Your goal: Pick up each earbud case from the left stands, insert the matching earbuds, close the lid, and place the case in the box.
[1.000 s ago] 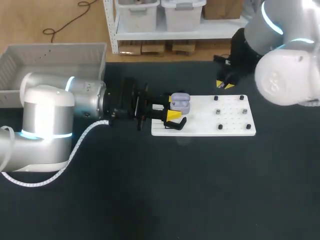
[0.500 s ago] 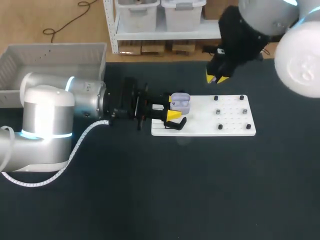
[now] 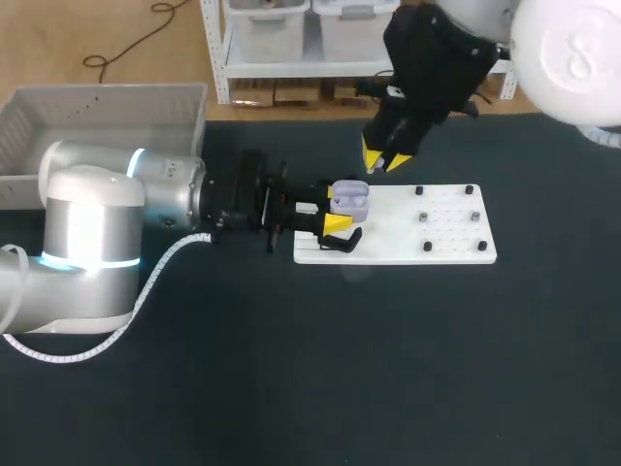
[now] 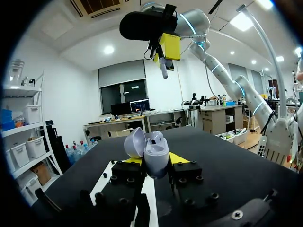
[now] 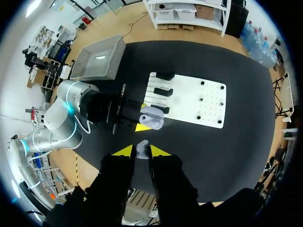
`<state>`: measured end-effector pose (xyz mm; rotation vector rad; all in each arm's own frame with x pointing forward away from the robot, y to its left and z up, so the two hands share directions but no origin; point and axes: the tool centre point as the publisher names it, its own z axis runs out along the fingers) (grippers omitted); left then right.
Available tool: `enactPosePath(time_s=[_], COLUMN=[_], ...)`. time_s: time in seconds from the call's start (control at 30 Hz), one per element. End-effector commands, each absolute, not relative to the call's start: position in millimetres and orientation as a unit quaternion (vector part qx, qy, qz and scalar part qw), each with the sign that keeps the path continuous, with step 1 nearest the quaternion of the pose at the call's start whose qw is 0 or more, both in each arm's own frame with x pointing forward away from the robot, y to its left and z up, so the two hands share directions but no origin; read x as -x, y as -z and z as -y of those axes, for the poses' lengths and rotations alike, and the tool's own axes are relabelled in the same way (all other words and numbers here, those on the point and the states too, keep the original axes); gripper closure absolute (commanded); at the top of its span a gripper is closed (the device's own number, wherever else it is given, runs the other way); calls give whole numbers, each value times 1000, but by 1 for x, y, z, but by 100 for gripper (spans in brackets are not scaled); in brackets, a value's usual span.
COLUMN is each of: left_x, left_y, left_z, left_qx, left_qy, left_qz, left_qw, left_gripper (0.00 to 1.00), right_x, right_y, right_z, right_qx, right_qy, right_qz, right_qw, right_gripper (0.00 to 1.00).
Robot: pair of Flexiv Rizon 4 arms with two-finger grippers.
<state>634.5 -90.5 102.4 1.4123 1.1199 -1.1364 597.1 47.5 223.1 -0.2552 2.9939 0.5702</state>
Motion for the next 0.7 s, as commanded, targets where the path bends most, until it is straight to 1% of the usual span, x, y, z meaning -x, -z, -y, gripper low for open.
enactPosePath(time_s=[0.03, 0.43, 0.6, 0.7], left_x=[-634, -634, -634, -634], left_y=[-102, -102, -102, -102], left_z=[91, 91, 91, 91], left_qx=[-579, -579, -579, -579], left_qy=[466, 466, 466, 466], left_qz=[-460, -460, -460, -460], left_qw=[486, 486, 486, 486], left_gripper=[100, 100, 100, 100], right_x=[-601, -601, -610, -611], right_y=[-224, -224, -240, -238], right_z=[-49, -49, -77, -87], right_qx=[85, 85, 191, 245], right_qy=[-185, -185, -121, -109], right_qz=[-978, -978, -974, -963], right_qw=[34, 34, 29, 17], right_gripper=[100, 100, 100, 100])
